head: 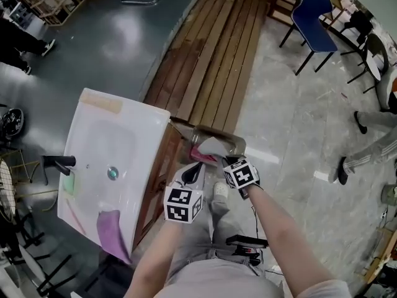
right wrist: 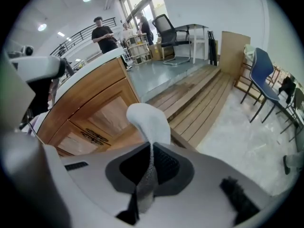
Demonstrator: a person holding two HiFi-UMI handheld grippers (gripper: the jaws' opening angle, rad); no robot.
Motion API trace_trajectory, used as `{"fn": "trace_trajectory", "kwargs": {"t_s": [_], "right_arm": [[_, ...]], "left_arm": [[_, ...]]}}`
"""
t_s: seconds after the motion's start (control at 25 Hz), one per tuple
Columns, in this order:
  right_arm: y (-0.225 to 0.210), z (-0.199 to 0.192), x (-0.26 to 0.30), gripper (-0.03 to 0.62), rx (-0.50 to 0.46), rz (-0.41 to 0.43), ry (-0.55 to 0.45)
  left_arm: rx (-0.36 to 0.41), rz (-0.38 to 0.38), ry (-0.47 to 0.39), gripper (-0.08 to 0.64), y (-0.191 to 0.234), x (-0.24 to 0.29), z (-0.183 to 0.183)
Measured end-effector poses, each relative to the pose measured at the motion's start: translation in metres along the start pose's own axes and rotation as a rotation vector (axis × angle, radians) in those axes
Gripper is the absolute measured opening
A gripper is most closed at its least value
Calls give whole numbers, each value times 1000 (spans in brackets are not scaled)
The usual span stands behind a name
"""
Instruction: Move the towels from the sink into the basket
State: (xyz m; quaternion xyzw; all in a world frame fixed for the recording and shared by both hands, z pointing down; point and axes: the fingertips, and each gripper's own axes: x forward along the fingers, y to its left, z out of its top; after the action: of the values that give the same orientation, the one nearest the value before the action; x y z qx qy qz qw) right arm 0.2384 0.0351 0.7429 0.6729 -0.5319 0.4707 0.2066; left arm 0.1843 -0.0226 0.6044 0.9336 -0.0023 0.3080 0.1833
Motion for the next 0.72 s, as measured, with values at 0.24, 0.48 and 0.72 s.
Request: {"fn": "trace_trajectory", "kwargs": {"t_s": [0.24,0.48,0.72], "right_arm": [[-13,-25,18,29,95,-26,22],[-30,-47,36,29,144,-100,65],[-49,-38,54,29,75,-138,50]], "left_arm": [[-46,-12,42,5,-4,5,-29],[-65,-23,70,5,2,24,-41],[-63,-10,135,5,17,52,-57]]}}
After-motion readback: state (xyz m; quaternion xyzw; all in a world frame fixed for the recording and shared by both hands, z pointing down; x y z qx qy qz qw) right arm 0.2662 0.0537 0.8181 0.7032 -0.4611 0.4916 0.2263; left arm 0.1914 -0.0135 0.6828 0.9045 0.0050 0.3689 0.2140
